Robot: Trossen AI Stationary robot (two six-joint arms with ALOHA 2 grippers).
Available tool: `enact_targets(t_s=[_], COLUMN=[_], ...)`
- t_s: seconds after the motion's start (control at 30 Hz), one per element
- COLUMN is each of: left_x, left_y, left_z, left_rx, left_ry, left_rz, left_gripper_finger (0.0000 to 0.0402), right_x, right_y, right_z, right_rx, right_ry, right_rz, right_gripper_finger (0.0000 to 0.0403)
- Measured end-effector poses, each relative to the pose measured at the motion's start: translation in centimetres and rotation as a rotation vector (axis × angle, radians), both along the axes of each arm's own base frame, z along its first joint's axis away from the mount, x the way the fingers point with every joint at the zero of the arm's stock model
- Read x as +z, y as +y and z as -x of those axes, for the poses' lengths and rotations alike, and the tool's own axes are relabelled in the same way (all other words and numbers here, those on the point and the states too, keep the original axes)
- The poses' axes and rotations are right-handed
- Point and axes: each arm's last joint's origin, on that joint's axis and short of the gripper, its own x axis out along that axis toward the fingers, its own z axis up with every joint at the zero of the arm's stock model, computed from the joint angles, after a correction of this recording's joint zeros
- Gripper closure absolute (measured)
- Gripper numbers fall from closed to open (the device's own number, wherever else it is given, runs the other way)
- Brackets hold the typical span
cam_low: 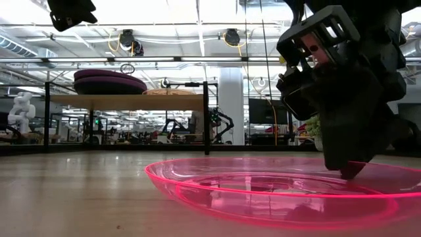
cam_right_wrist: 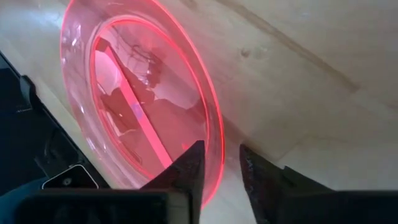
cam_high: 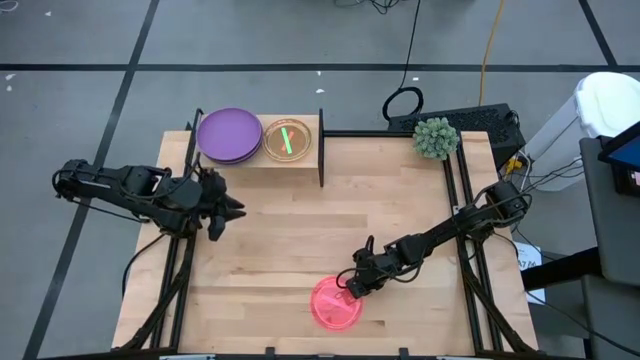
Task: Place and stack plates onto a shelf
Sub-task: Stack the pink plate on the green plate
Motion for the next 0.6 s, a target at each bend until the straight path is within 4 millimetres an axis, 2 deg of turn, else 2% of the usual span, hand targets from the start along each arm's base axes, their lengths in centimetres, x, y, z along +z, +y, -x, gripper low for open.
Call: enact_targets(t_s=[0.27, 0.43, 0.6], left_x=[0.0, 0.0, 0.0], left_y=[0.1, 0.1, 0.2], left_z=[0.0, 0.0, 0.0], left_rx=[0.013, 0.022, 0.052], left_ry=[-0.003, -0.005, -0.010], left_rz=[-0.014, -0.020, -0.042], left_gripper_finger=[0.0279, 0.0279, 0.0279], right_x=[0.0, 0.2, 1.4], right_y=[0.1, -0.1, -0.9], right_z=[0.0, 0.0, -0.2], right_rx=[0.018, 0.017, 0.010], right_ry=[0.006, 0.000, -0.044], right_rz=[-0.017, -0.018, -0.020], right_gripper_finger=[0.0394, 0.0396, 0.0401])
